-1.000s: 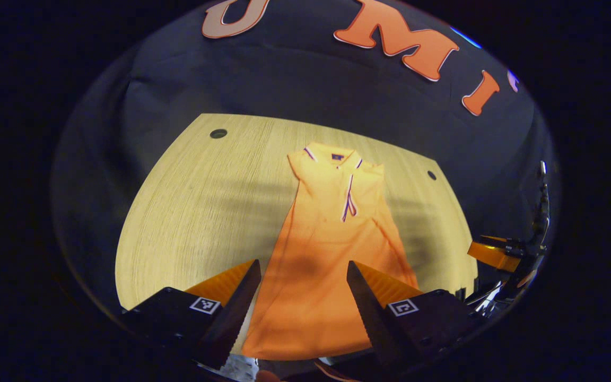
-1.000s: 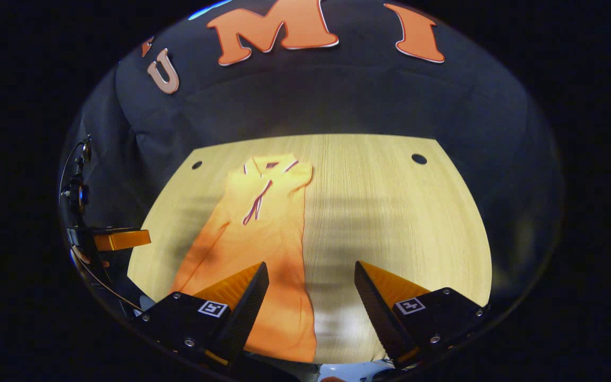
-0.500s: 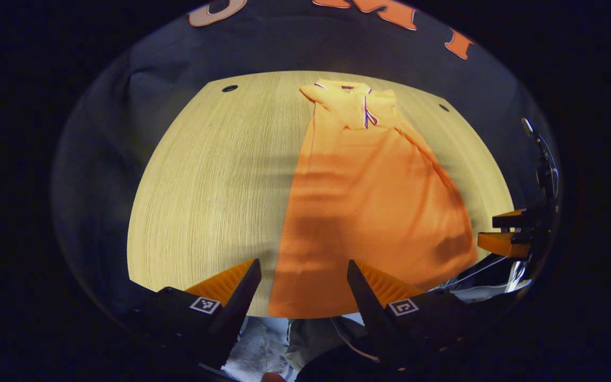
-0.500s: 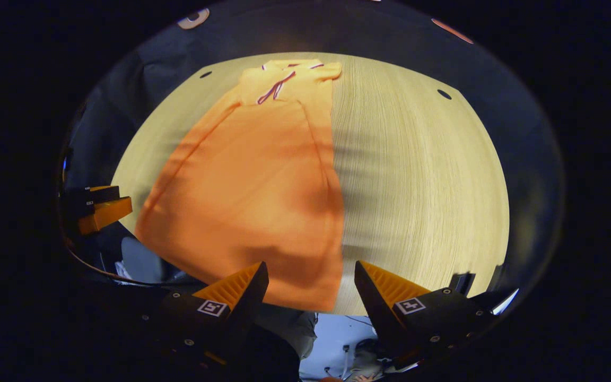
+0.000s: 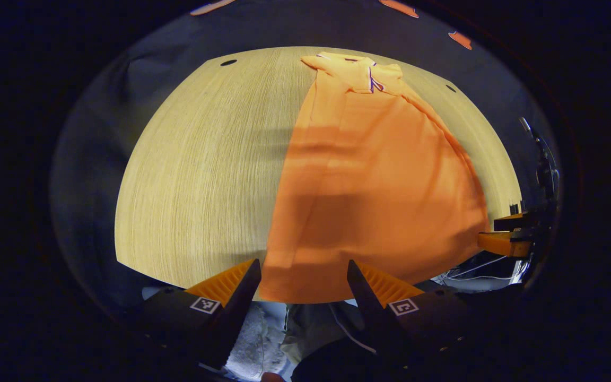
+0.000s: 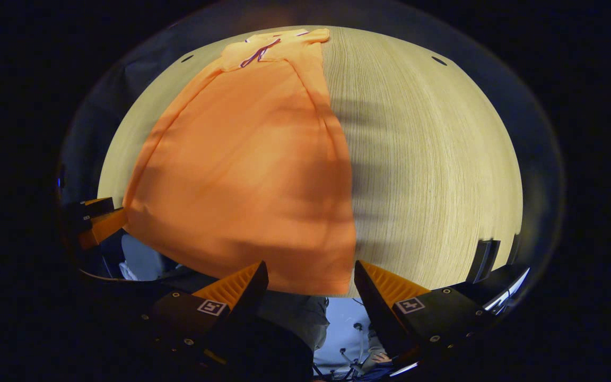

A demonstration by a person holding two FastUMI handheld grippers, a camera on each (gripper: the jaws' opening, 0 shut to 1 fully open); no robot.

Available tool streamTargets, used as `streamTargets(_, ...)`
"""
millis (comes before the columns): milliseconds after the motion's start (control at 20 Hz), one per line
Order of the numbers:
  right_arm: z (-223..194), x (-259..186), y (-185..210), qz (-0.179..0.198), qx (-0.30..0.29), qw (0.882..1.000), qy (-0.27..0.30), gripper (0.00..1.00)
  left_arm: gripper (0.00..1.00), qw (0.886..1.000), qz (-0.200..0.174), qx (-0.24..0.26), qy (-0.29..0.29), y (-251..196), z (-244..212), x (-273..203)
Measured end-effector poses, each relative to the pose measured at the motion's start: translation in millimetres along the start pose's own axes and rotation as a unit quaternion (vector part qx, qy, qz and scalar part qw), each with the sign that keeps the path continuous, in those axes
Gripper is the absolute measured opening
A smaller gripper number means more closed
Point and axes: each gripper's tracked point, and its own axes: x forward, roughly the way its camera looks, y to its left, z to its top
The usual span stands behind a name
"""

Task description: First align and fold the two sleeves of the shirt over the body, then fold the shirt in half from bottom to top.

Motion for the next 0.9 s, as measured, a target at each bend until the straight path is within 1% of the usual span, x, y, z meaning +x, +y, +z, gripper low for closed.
streamTargets(100, -5, 8, 1, -0.008, -0.001, 1.000, 0.014, 0.99, 1.00, 1.000, 0.005, 0.002, 0.011, 3, -8, 6)
streamTargets(150, -5, 12, 1, -0.013, -0.001, 1.000, 0.018, 0.99, 0.99, 1.000, 0.007, 0.005, 0.017, 3, -12, 10)
streamTargets(250, -2, 13, 2, -0.023, -0.010, 1.000, 0.018, 0.99, 0.99, 0.999, 0.009, -0.002, 0.031, 4, -20, 18)
streamTargets(300, -3, 12, 1, -0.024, -0.006, 1.000, 0.018, 0.98, 0.99, 0.999, 0.016, -0.005, 0.035, 5, -22, 20)
streamTargets(350, -3, 13, 1, -0.024, -0.002, 1.000, 0.021, 0.99, 0.99, 0.999, 0.025, 0.005, 0.034, 6, -21, 22)
streamTargets(450, -3, 13, 1, -0.024, -0.003, 0.999, 0.022, 0.99, 0.96, 0.999, 0.024, 0.020, 0.031, 3, -18, 23)
streamTargets(550, -3, 12, 1, -0.023, -0.002, 0.999, 0.023, 0.99, 0.98, 0.999, 0.023, 0.013, 0.036, 4, -19, 23)
streamTargets(700, -2, 14, 2, -0.022, -0.006, 0.999, 0.023, 0.97, 0.98, 0.998, 0.020, 0.025, 0.045, -1, -16, 24)
streamTargets(750, -2, 14, 3, -0.022, -0.007, 1.000, 0.019, 0.90, 0.90, 0.998, 0.019, 0.036, 0.044, -5, -15, 26)
streamTargets(800, -3, 12, 3, -0.021, -0.012, 1.000, 0.018, 0.85, 0.80, 0.998, 0.016, 0.048, 0.042, -9, -13, 25)
streamTargets(850, -2, 13, 5, -0.021, -0.017, 1.000, 0.016, 0.77, 0.67, 0.998, 0.015, 0.055, 0.034, -12, -10, 27)
streamTargets(900, -3, 12, 6, -0.020, -0.013, 1.000, 0.015, 0.72, 0.59, 0.998, 0.022, 0.048, 0.020, -13, -6, 26)
